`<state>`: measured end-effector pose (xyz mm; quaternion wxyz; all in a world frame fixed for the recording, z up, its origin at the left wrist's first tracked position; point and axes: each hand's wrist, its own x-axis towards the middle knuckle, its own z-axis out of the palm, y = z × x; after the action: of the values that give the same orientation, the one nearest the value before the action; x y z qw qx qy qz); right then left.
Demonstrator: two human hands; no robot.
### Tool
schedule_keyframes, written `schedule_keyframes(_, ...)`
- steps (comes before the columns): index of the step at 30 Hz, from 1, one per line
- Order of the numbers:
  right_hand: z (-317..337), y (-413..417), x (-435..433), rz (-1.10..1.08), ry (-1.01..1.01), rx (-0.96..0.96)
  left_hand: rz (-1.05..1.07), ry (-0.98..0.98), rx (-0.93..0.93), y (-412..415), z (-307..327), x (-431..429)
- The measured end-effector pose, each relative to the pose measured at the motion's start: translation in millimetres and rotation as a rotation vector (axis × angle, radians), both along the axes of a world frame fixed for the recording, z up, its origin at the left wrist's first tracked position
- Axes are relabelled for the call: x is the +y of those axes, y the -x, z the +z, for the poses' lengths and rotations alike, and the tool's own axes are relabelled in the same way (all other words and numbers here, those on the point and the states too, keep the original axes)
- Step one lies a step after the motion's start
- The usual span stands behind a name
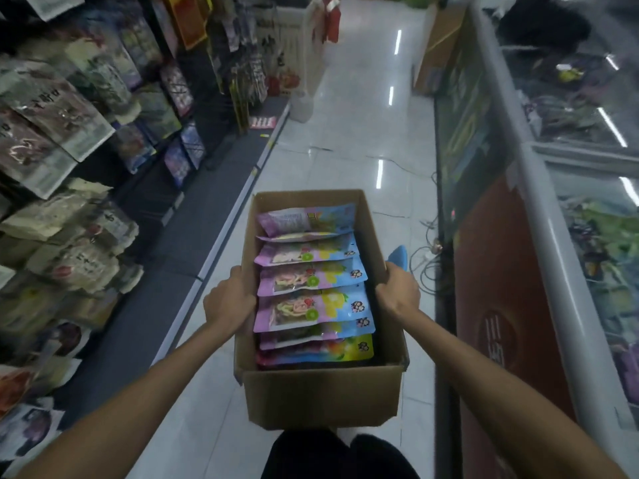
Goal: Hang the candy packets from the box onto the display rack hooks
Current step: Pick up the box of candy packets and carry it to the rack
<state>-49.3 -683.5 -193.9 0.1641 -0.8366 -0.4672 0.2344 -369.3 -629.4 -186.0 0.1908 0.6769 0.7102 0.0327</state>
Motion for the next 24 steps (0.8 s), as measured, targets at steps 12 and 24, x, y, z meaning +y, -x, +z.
schedule_keyframes(12, 37, -46, 172, 0.073, -0.007, -0.052, 0.088, -0.049, -0.036, -45, 22, 146)
schedule_keyframes(24, 20, -67, 265, 0.077, 0.008, 0.027, 0.131, -0.036, 0.005, -66, 27, 237)
